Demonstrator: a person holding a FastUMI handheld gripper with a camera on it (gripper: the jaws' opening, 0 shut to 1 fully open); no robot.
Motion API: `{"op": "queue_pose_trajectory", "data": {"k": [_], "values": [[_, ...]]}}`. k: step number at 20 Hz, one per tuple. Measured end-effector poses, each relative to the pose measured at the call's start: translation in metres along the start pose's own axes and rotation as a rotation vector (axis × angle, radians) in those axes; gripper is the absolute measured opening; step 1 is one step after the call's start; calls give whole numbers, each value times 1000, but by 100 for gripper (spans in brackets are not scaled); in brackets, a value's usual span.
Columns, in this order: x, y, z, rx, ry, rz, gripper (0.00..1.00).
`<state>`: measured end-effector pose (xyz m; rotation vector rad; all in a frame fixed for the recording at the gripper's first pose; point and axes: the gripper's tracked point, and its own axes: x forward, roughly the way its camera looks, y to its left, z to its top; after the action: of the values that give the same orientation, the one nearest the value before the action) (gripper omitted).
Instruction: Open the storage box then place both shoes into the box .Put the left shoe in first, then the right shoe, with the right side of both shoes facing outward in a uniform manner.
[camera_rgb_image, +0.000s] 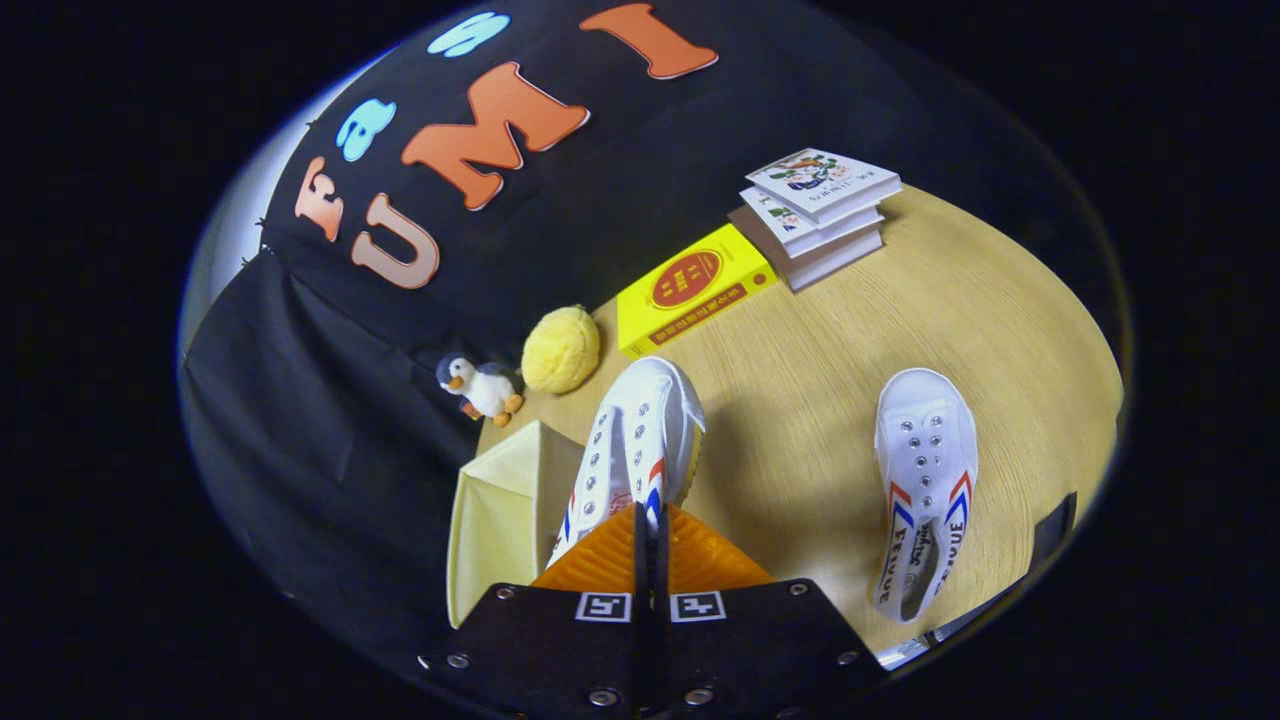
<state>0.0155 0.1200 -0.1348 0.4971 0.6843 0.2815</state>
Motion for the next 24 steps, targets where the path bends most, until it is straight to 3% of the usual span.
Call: {"op": "queue_pose_trajectory", "data": {"k": [2, 4, 5, 7, 9, 10, 11, 15, 19, 24], "values": [[-5, 25, 6, -54, -33, 38, 0], [12, -20, 2, -159, -33, -119, 0], [19, -41, 3, -137, -55, -164, 0], [25, -50, -15, -24, -45, -147, 1], [19, -73, -30, -36, 3, -170, 2], [22, -89, -39, -85, 29, -211, 11], [23, -97, -45, -136, 57, -244, 27], [41, -88, -76, -280, 229, -233, 56], [65, -92, -101, -354, 397, -248, 67], [83, -99, -106, -411, 464, -263, 69]]}}
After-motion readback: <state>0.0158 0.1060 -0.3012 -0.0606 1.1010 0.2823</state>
